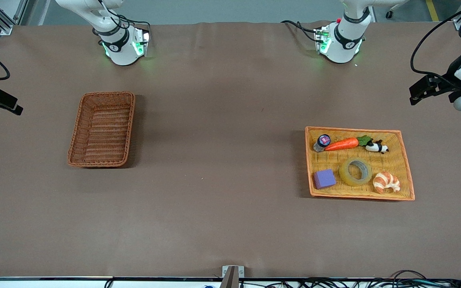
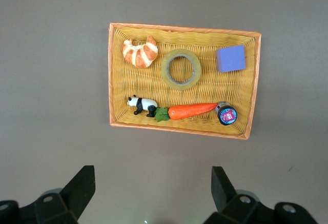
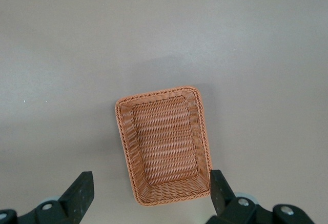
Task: Move tape to another basket
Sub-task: 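Reach the left gripper toward the tape roll in the yellow tray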
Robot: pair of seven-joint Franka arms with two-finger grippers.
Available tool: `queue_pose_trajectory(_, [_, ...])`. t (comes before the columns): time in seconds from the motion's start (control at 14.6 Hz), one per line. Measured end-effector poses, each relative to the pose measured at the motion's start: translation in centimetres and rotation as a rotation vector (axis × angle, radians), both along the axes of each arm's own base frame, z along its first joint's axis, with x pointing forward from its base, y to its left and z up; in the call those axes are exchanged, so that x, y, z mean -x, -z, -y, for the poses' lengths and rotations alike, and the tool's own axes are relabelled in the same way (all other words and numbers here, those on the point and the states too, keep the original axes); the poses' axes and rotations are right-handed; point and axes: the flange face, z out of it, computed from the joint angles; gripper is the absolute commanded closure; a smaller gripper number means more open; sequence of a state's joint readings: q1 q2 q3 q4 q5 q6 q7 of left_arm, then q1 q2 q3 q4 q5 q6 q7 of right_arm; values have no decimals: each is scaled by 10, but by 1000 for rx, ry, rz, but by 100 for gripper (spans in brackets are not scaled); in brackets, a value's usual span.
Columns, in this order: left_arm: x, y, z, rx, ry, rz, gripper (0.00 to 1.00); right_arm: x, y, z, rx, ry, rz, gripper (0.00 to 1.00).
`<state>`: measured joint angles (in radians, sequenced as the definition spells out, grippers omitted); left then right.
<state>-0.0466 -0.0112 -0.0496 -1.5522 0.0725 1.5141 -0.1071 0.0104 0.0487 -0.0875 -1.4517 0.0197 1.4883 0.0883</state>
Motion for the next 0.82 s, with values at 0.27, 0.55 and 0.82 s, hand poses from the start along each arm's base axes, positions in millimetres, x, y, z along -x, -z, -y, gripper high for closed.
queue_pose_trajectory(0.27, [-1, 2, -2, 0, -3, -3, 0, 0, 0, 0, 0, -1, 0, 0])
queue_pose_trajectory(0.55, [-19, 24, -6, 0, -9, -10, 0, 0, 0, 1, 0, 0, -2, 0])
queue_pose_trajectory(0.82, [-79, 125, -10, 6, -15, -31, 0, 0, 0, 1, 0, 0, -3, 0])
